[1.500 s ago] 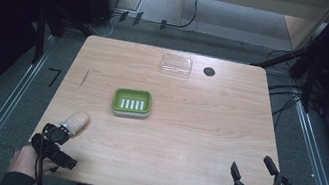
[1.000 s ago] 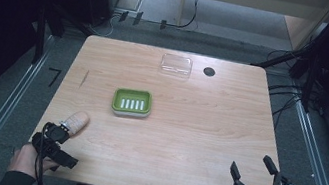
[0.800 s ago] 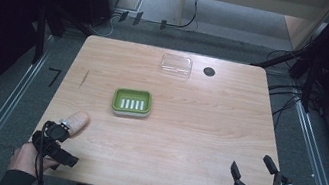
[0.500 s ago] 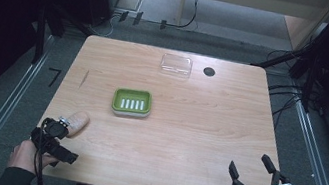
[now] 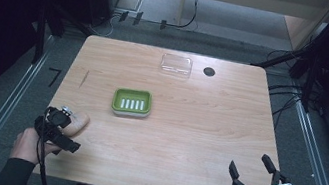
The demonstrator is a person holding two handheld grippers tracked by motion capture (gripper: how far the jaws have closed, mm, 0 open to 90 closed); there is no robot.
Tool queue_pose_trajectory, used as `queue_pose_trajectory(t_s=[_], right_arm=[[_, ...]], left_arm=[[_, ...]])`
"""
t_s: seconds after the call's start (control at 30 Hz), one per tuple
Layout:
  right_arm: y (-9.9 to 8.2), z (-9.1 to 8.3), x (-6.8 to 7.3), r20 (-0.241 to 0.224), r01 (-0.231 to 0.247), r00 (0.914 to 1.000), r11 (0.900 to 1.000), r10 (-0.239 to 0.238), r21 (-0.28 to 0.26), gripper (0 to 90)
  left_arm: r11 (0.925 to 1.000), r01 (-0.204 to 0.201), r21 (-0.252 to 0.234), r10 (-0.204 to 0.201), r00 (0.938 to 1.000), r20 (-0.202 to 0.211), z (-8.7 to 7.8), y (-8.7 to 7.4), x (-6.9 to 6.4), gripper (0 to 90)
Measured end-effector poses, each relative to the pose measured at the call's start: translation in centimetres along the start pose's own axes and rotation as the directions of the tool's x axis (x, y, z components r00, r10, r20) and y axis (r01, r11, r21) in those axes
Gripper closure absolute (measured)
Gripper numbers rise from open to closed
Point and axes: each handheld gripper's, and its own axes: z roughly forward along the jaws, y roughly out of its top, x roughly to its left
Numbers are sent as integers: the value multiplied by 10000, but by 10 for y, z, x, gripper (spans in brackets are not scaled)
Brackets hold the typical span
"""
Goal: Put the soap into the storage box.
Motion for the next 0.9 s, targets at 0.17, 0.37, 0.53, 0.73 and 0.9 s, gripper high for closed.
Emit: queue_pose_trajectory(t_s=[0.17, 0.37, 0.53, 0.73, 0.9], right_arm=[[0, 0, 0, 0, 7, 10000, 10000, -7, 5, 133], [0, 0, 0, 14, 20, 10000, 10000, -20, 12, 132], [0, 0, 0, 4, 7, 10000, 10000, -7, 9, 133], [0, 0, 0, 1, 15, 10000, 10000, -15, 3, 133], [0, -1, 0, 6, -22, 10000, 10000, 22, 10, 132]], left_arm=[[9999, -98, -42, 98, 9999, 25, 2, 9, 2, 0], [9999, -113, -69, 114, 9999, 99, 1, 18, 7, 0], [10000, -66, 34, 65, 9997, 223, 7, 24, 12, 0], [10000, -74, -5, 74, 9990, 447, 12, 34, 19, 0], [9999, -126, 21, 124, 9972, 739, 14, 41, 26, 0]])
